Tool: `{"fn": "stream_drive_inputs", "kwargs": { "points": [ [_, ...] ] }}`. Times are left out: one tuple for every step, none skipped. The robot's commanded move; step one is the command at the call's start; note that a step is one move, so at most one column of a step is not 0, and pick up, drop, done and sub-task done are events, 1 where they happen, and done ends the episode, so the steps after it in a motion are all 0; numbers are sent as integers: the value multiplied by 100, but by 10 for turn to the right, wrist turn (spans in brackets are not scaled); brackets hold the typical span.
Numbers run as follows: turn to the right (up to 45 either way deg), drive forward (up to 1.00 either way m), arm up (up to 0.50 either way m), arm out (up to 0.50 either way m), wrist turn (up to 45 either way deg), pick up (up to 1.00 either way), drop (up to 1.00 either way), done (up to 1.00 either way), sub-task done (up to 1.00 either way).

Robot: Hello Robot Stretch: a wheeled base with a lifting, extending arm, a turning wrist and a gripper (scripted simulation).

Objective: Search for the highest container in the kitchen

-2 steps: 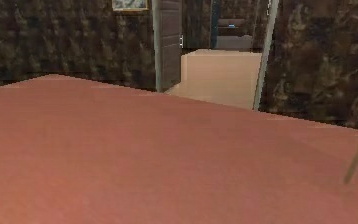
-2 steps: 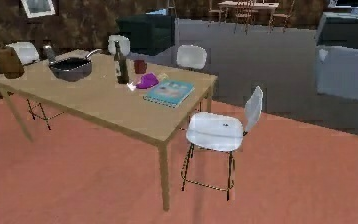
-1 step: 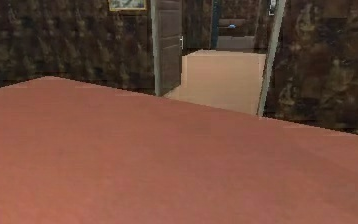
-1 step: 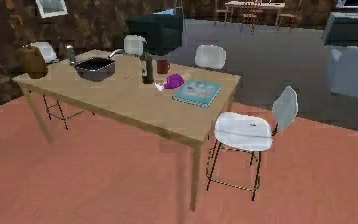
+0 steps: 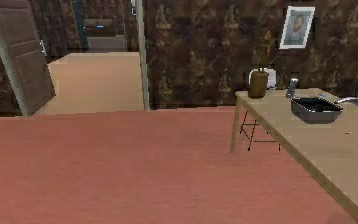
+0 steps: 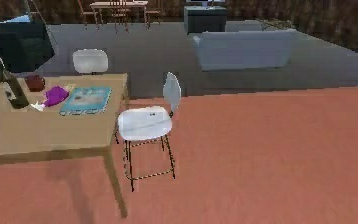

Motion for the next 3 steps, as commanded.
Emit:
{"fn": "stream_drive_inputs", "kwargs": {
  "points": [
    [0, 100, 0, 0, 0, 0, 0, 0, 0],
    [0, 60, 0, 0, 0, 0, 0, 0, 0],
    [450, 0, 0, 0, 0, 0, 0, 0, 0]
  ]
}}
